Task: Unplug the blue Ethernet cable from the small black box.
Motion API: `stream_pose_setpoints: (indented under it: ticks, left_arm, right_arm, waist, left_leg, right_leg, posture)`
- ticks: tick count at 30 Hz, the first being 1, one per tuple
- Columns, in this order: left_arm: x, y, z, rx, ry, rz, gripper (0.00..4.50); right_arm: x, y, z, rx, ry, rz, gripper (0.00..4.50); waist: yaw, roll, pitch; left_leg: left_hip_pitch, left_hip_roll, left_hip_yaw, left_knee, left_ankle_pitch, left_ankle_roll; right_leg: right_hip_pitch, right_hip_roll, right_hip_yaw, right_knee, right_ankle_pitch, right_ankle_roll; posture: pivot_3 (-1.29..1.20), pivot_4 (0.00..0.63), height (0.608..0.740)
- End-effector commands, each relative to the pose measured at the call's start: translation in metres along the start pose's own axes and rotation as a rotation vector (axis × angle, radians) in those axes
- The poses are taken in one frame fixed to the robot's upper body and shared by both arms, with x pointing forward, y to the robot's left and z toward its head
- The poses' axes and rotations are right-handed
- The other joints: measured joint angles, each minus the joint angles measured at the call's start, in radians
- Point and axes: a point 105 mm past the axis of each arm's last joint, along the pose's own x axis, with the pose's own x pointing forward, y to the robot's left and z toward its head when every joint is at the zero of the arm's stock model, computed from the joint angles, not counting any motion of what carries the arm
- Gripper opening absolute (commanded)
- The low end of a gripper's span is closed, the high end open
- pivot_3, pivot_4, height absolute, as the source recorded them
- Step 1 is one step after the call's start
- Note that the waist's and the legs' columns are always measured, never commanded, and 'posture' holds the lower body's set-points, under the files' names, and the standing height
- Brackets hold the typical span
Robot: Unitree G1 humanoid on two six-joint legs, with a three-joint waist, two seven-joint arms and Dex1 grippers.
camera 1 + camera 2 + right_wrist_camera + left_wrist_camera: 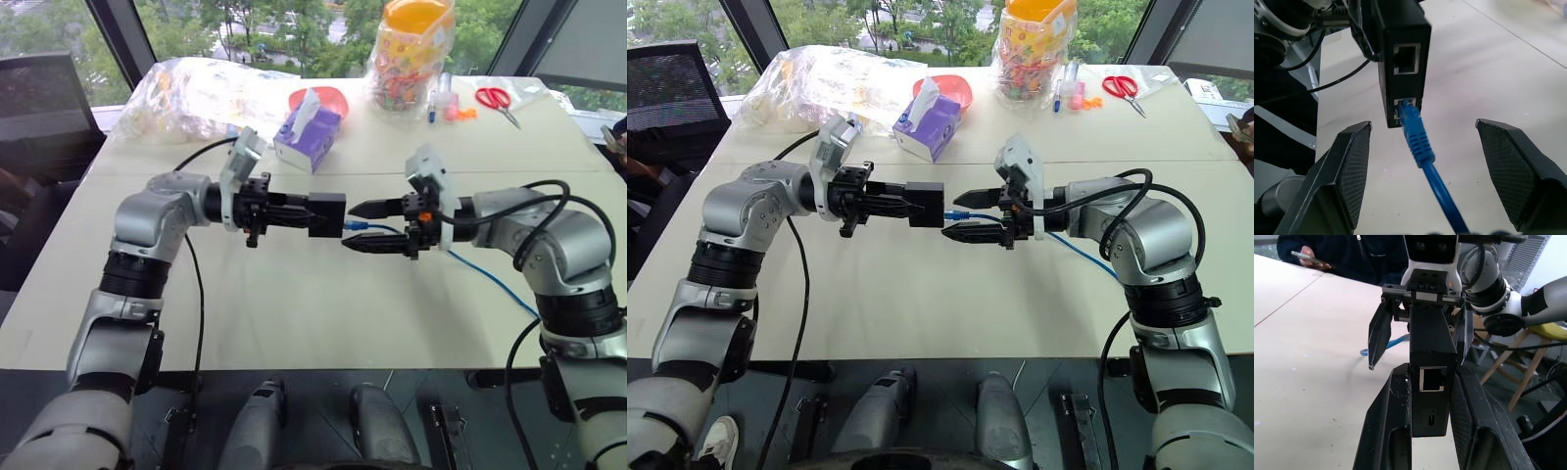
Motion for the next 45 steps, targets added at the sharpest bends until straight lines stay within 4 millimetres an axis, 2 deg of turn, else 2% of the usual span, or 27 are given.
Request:
stream_pose_setpoints:
  ticks: [1,13,16,18,19,28,32,36,45]
  left_arm:
    - [0.001,-0.006,0.009,0.058,-0.005,-0.018,0.47]
    - [0.002,-0.005,0.008,0.058,-0.015,-0.015,0.47]
    - [0.002,-0.005,0.008,0.060,-0.017,-0.015,0.47]
    - [0.003,-0.005,0.008,0.061,-0.017,-0.016,0.47]
    - [0.003,-0.006,0.008,0.061,-0.017,-0.017,0.47]
    - [0.004,-0.009,0.004,0.056,-0.004,-0.032,0.47]
    - [0.002,-0.011,0.003,0.058,0.006,-0.037,0.47]
    - [-0.001,-0.012,0.005,0.064,0.010,-0.033,0.47]
    - [-0.004,-0.017,0.008,0.079,0.014,-0.035,0.47]
  right_arm:
    - [-0.007,0.001,0.018,-0.045,-0.033,-0.008,2.29]
    - [-0.006,0.005,0.018,-0.026,-0.029,0.013,2.29]
    - [-0.007,0.006,0.018,-0.022,-0.028,0.018,1.43]
    - [-0.007,0.006,0.018,-0.020,-0.028,0.021,0.42]
    - [-0.006,0.006,0.018,-0.018,-0.029,0.023,0.07]
    - [-0.006,0.004,0.018,-0.012,-0.017,0.007,0.07]
    - [-0.013,0.000,0.015,-0.002,-0.012,-0.019,0.07]
    - [-0.027,-0.010,0.011,0.006,-0.006,-0.076,0.07]
    - [-0.074,-0.042,-0.010,0.001,0.066,-0.249,0.07]
  waist:
    - [0.000,0.000,0.000]
    - [0.000,0.000,0.000]
    - [0.000,0.000,0.000]
    - [0.000,0.000,0.000]
    - [0.000,0.000,0.000]
    - [0.000,0.000,0.000]
    - [0.000,0.000,0.000]
    - [0.000,0.000,0.000]
    - [0.002,0.000,0.000]
  left_leg:
    - [0.000,0.000,0.000,0.000,0.000,0.000]
    - [0.000,0.000,0.000,0.000,0.000,0.000]
    - [0.000,0.000,0.000,0.000,0.000,0.000]
    - [0.000,0.000,0.000,0.000,0.000,0.000]
    - [0.000,0.000,0.000,0.000,0.000,0.000]
    - [0.000,0.000,0.000,0.000,0.000,0.000]
    - [0.000,0.000,0.000,0.000,0.000,0.000]
    - [0.000,0.000,0.000,0.000,0.000,0.000]
    - [0.000,0.000,0.000,0.000,0.000,0.000]
  right_leg:
    - [0.000,0.000,0.000,0.000,0.000,0.000]
    - [0.000,0.000,0.000,0.000,-0.001,-0.001]
    - [0.000,0.000,0.000,0.000,-0.001,-0.001]
    - [0.000,0.000,0.000,0.000,0.000,-0.001]
    - [0.000,0.000,0.000,0.000,0.000,-0.001]
    - [0.000,0.000,0.000,0.000,-0.001,-0.001]
    - [0.000,0.000,0.000,0.000,-0.001,-0.001]
    - [0.000,0.000,0.000,0.000,-0.001,-0.001]
    - [0.000,0.000,0.000,-0.001,-0.001,-0.002]
  posture:
    - [0.00,0.150,0.728]
    - [0.00,0.150,0.728]
    - [0.00,0.150,0.728]
    - [0.00,0.150,0.728]
    - [0.00,0.150,0.728]
    - [0.00,0.150,0.728]
    - [0.00,0.150,0.728]
    - [0.00,0.150,0.728]
    - [0.00,0.150,0.728]
